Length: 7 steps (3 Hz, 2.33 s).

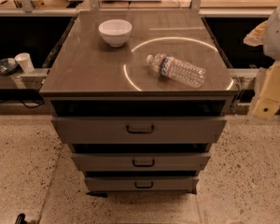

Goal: Open bottom drawer

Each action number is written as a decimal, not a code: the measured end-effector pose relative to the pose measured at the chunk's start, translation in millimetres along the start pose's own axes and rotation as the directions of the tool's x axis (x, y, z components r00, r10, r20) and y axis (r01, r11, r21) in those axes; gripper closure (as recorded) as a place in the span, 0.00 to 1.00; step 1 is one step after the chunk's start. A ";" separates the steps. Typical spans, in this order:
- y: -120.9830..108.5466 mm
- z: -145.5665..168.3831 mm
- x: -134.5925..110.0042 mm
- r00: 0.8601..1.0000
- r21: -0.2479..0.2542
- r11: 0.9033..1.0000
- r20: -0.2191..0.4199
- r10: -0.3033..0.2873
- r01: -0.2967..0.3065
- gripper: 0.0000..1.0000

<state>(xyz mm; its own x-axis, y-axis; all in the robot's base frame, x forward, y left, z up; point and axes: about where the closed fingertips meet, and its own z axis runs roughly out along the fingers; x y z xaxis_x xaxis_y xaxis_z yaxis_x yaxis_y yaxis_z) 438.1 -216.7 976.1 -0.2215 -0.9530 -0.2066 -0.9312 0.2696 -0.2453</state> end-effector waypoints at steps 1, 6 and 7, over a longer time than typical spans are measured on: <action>-0.1 0.1 0.8 1.000 0.006 1.000 0.009 0.002 -0.003 0.00; 89.8 157.8 58.0 0.975 -0.175 0.976 0.155 0.159 -0.132 0.00; 105.7 207.3 38.3 0.974 -0.172 0.984 0.209 0.091 -0.055 0.00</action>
Offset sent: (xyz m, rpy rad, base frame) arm -0.0246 -0.0499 -0.1159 0.3368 0.0678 -0.1158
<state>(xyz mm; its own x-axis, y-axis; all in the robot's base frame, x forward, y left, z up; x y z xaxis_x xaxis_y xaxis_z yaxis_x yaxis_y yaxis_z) 391.3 -196.0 746.0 -0.2397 -0.8746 -0.4215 -0.9536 0.2935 -0.0668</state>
